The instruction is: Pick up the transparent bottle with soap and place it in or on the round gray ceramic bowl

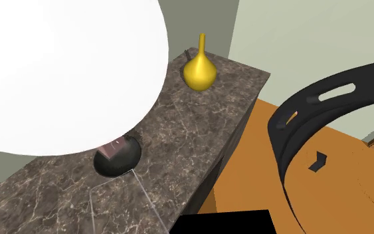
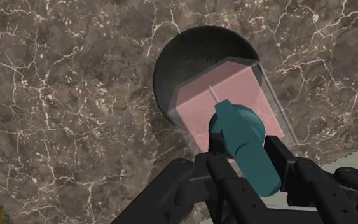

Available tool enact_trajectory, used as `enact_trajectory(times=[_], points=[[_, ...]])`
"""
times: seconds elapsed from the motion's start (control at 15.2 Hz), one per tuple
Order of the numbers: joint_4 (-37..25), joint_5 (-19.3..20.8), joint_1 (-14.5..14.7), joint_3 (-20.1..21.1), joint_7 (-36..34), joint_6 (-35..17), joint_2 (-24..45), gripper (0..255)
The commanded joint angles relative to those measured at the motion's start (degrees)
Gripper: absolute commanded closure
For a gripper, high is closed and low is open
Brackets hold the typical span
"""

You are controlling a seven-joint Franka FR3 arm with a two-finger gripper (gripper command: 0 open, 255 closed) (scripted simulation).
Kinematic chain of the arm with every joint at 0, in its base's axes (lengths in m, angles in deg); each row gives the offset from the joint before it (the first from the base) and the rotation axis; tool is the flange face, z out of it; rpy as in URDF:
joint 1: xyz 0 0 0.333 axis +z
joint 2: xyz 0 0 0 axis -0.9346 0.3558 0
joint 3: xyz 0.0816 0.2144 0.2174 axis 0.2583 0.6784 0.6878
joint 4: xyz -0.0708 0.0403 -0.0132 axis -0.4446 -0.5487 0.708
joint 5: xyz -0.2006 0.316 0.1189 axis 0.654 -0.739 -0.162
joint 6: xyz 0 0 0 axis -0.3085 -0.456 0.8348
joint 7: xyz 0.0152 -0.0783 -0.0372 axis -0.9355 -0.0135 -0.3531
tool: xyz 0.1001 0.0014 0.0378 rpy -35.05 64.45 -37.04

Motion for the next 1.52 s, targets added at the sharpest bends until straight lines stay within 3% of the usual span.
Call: enact_trajectory(times=[0.0,0.4,0.92,0.99,1.32,1.45], points=[[1.3,0.0,0.1,0.1,0.0,-1.6,0.3,255],[5.0,0.3,0.1,0.2,0.0,-6.6,1.7,255],[5.0,0.3,0.1,0.2,0.0,-6.6,1.7,255],[5.0,0.3,0.1,0.2,0.0,-6.6,1.7,0],[5.0,0.3,0.1,0.2,0.0,-6.6,1.7,0],[2.4,0.0,0.0,0.0,0.2,-2.9,0.4,0]])
